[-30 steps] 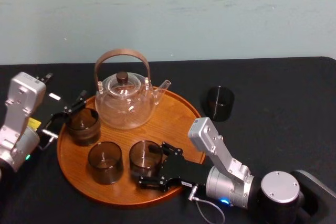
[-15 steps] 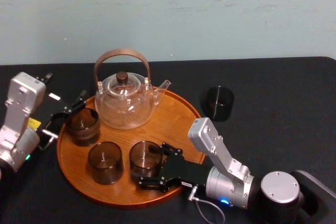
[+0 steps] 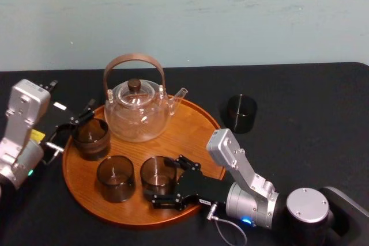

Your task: Pick up the glass from the table and place it on the tray.

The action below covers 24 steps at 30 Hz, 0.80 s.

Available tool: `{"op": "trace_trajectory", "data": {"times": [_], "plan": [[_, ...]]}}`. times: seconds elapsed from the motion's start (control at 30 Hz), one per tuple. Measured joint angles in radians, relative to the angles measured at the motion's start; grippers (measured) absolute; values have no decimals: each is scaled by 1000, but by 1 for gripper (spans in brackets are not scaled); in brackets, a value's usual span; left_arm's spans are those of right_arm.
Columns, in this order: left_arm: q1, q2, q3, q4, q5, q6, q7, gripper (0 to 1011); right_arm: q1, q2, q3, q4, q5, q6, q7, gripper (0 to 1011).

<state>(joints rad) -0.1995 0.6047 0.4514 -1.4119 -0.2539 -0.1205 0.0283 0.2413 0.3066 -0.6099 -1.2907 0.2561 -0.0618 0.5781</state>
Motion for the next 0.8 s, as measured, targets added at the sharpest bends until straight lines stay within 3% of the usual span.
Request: {"op": "trace_trajectory", "data": {"times": [0.3,0.8], "plan": [[0,0,0,0,0,0,0,1001,-24,28,22,-63,-3,-28,-22,1002],[0,0,0,0,0,0,0,1001,-106,90,86,-239,-23,-110,-70,1002]]}}
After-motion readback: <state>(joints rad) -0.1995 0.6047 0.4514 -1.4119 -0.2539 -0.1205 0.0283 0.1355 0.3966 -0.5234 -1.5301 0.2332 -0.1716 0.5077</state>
